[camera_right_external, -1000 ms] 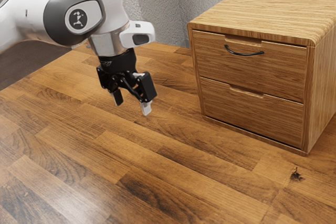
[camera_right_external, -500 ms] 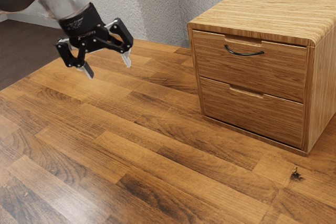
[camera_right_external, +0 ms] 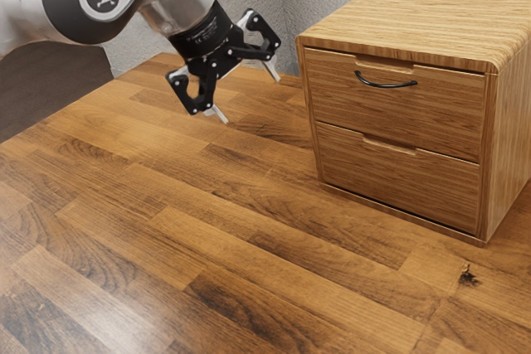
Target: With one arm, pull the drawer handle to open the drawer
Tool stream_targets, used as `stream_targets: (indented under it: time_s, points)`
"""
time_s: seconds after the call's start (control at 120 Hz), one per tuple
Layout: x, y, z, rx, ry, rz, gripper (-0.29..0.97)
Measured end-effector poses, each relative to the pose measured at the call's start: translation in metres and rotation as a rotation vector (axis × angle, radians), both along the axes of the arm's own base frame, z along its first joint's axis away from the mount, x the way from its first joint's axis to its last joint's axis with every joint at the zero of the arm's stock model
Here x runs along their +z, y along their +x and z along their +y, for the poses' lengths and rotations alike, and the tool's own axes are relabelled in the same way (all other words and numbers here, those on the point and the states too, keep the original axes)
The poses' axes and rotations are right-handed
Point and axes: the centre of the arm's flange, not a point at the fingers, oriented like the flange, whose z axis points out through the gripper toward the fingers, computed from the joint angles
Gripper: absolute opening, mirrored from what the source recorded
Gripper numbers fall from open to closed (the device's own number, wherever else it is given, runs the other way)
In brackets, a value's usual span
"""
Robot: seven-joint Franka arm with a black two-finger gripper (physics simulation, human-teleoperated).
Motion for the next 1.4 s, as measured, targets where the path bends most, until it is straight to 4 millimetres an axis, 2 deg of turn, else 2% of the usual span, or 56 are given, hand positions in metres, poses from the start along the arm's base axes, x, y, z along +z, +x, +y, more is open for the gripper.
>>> stream_targets:
  time_s: [0.217,0.392,0.617,0.683,0.8,0.925,1.017,1.217,1.4]
  points:
    - [0.002,0.011,-0.015,0.122,-0.048,-0.061,0.68]
    - [-0.018,0.035,-0.028,0.199,-0.086,-0.068,0.68]
    - [-0.013,0.041,-0.061,0.236,-0.146,-0.131,0.68]
    - [-0.012,0.045,-0.062,0.256,-0.162,-0.149,0.68]
    - [-0.02,0.067,-0.061,0.293,-0.184,-0.165,0.68]
    - [-0.029,0.08,-0.075,0.301,-0.202,-0.166,0.68]
    - [-0.042,0.089,-0.077,0.318,-0.206,-0.152,0.68]
    - [-0.058,0.099,-0.086,0.337,-0.218,-0.137,0.68]
    - [-0.069,0.106,-0.084,0.362,-0.224,-0.128,0.68]
